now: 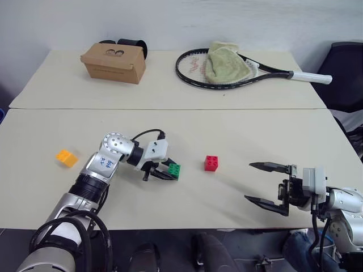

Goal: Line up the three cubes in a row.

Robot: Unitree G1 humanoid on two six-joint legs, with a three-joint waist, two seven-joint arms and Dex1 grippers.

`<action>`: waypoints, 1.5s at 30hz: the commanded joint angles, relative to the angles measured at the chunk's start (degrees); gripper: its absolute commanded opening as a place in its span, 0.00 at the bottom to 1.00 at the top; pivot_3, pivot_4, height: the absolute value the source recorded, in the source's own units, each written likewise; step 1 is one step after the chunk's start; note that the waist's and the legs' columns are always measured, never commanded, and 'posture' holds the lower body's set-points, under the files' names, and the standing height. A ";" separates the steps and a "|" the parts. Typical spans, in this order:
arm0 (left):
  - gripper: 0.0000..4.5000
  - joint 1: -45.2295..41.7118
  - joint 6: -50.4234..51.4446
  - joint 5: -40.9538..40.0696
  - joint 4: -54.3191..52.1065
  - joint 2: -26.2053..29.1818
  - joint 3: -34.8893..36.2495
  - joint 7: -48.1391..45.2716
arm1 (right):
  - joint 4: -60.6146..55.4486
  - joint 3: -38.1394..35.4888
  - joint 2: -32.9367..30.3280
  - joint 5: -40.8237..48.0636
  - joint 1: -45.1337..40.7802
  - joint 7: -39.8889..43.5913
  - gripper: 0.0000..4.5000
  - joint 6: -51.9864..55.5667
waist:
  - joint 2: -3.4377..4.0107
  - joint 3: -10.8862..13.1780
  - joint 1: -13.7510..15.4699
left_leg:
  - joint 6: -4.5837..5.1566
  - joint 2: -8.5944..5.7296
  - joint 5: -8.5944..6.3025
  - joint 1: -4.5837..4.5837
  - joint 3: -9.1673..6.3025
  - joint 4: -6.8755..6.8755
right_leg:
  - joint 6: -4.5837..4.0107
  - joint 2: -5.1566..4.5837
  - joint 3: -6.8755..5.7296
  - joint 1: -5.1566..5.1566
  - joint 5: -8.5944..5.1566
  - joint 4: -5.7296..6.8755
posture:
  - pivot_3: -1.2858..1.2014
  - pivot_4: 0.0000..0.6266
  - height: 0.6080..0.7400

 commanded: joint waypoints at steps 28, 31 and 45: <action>0.82 23.65 3.14 -13.75 -25.40 13.64 27.29 8.20 | 0.08 0.92 3.65 3.14 -1.59 0.96 1.00 0.39 | 0.00 0.00 -1.17 | -0.06 0.37 -0.04 0.29 0.00 -0.19 | -0.04 -0.02 0.03 0.14 -0.04 0.02 | 0.52 0.24 1.00; 0.82 35.28 0.93 -16.34 -27.87 10.31 39.65 16.02 | 0.67 2.54 4.89 3.89 -3.81 1.67 1.00 2.64 | 0.00 0.00 -0.93 | 0.01 0.34 -0.08 0.32 -0.06 -0.15 | -0.04 -0.12 -0.04 0.22 -0.04 0.01 | 0.52 0.24 1.00; 1.00 69.95 0.67 -27.36 -22.17 -5.77 71.09 31.60 | 0.12 6.62 10.19 2.80 -12.91 -0.36 1.00 4.05 | -0.13 -0.04 -0.94 | 0.53 0.25 -0.64 0.42 -0.57 -0.16 | -0.18 -0.26 -0.69 0.80 -0.10 -0.68 | 0.52 0.24 1.00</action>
